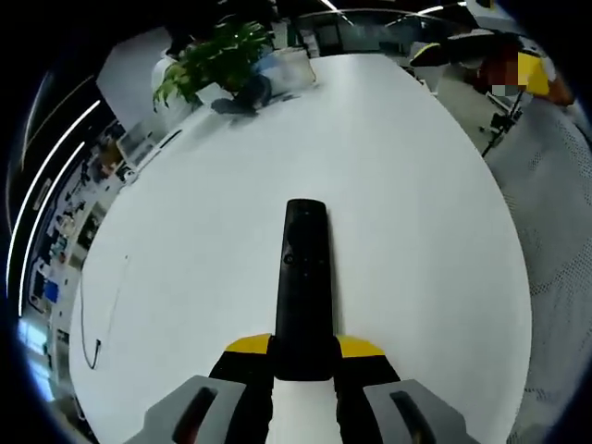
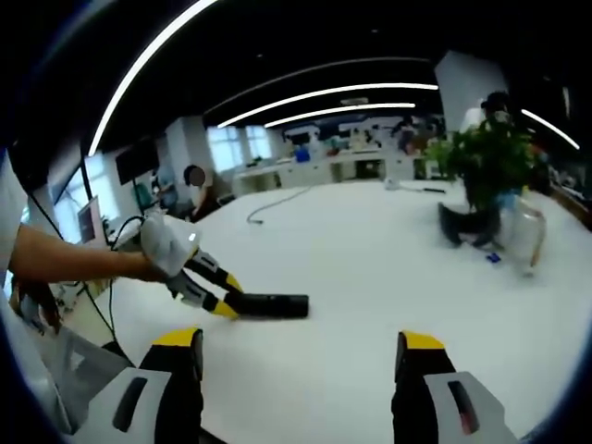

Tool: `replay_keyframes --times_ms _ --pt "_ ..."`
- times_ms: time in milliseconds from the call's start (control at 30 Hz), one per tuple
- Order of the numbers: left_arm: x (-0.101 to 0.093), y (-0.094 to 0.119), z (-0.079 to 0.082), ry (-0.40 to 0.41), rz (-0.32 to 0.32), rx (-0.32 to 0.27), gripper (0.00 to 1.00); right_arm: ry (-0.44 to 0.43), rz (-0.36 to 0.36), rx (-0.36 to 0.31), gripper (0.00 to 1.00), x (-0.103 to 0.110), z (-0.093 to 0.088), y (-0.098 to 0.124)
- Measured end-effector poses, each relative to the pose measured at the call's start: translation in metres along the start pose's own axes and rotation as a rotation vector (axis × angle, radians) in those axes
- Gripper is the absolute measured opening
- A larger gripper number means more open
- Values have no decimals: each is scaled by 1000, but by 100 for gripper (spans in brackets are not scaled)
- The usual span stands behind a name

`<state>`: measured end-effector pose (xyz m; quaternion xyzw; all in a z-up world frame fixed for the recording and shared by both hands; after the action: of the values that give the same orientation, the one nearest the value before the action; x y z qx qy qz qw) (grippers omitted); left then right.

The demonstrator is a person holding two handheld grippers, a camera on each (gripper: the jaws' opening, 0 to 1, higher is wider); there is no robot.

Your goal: Press the specified remote control buttons in sequence, fully releasing each button before pressing the next.

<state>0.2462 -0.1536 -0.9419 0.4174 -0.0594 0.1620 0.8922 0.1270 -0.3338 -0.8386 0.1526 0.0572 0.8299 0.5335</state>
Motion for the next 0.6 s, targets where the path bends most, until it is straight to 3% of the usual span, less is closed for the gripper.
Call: replay_keyframes --times_ms 333,600 --pt "36 -12 0 -47 52 42 23 -13 -12 -1 83 -4 0 1" --pt "56 -20 0 -82 41 74 23 -30 -14 3 81 -5 -1 2"
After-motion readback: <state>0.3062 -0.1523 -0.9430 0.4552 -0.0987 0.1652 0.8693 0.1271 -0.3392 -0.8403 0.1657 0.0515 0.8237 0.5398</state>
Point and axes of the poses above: the point that each gripper's makers call its tool centre point, and the gripper's own axes: y roughly backward along the fingers, x roughly to its left, z roughly out of its top, the point moved 2 cm from there along y, roughly backward along the fingers, and after that the axes turned 12 degrees about -x, right-handed, at the moved point
